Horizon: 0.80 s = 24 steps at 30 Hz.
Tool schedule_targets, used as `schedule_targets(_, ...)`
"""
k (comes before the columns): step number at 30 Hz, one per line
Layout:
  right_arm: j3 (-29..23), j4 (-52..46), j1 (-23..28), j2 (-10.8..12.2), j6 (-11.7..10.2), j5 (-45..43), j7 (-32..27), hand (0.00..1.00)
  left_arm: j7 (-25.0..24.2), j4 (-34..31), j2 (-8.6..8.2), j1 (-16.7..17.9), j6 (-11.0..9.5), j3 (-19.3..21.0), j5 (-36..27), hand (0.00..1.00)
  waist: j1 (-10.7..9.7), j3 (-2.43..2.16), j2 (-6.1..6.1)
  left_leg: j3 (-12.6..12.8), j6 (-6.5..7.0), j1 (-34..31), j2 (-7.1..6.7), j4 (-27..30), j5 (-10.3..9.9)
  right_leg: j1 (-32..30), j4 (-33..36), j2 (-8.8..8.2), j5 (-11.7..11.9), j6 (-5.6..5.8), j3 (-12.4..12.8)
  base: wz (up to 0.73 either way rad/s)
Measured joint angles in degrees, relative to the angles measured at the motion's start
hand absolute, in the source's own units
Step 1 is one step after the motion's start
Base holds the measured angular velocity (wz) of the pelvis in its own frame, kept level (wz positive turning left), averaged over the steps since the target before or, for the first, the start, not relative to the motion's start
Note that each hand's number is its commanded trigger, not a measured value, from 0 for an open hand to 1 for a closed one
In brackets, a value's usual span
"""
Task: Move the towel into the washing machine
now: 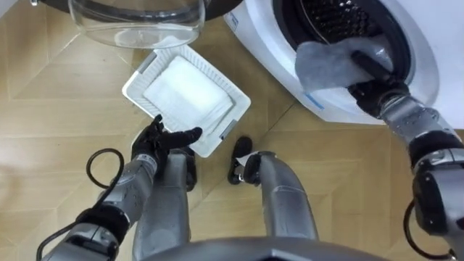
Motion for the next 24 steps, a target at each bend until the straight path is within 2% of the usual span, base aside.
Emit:
schedule_targets(4, -2.5, 0.2, -2.2, 0.0, 0.4, 11.0, -2.3, 0.00, 0.9, -1.3, -0.12, 0.9, -0.5, 1.2, 0.0, 0.00, -0.8, 0.02, -0.21, 0.3, 0.32, -0.8, -0.27, 1.1, -0.1, -0.6, 0.8, -0.57, -0.3, 0.40, -0.3, 0.09)
schedule_targets(6, -5.2, 0.2, -3.5, 0.0, 1.1, 14.1, -4.0, 0.00, 2.1, -2.8, -0.08, 1.5, -0.6, 2.1, 0.2, 0.00, -2.5, 0.02, -0.21, 0.1, 0.81, -2.4, -0.71, 1.5, 0.2, -1.7, 1.3, -0.98, -0.5, 0.69, -1.0, 0.23)
schedule_targets(11, -9.9, 0.2, -4.2, 0.0, 1.1, 16.4, -7.7, 0.00, 3.9, -3.7, -1.27, 2.0, -0.8, 3.4, 1.5, 0.00, -2.8, -0.03, -0.32, 1.3, 2.31, -3.0, -1.06, 2.9, -0.6, -2.7, 3.0, -1.84, -1.1, 1.88, -0.3, 0.02)
schedule_targets(14, -10.8, 0.2, -4.8, 0.0, 1.1, 16.7, -10.4, 0.00, 4.9, -3.7, -1.53, 2.1, -0.8, 4.0, 1.5, 0.00, -3.2, -0.03, -0.32, 1.6, 2.90, -3.0, -1.12, 3.1, -1.0, -2.6, 2.9, -1.97, -1.0, 2.38, -0.1, -0.04)
schedule_targets(18, -11.7, 0.2, -5.1, 0.0, 0.7, 17.1, -12.4, 0.00, 5.9, -3.8, -1.87, 2.1, -0.9, 4.0, 2.7, 0.00, -3.3, -0.04, -0.29, 2.2, 3.47, -3.0, -1.09, 3.9, -1.3, -2.6, 3.7, -2.31, -1.0, 2.65, 0.0, -0.01)
schedule_targets(24, -12.2, 0.4, -5.4, 0.0, -1.2, 18.3, -14.8, 0.00, 6.5, -4.0, -2.20, 2.1, -0.9, 3.8, 4.0, 0.00, -3.0, -0.01, -0.05, 2.7, 4.00, -3.0, -1.00, 4.4, -1.7, -2.6, 4.5, -2.72, -0.9, 2.88, -0.1, 0.00)
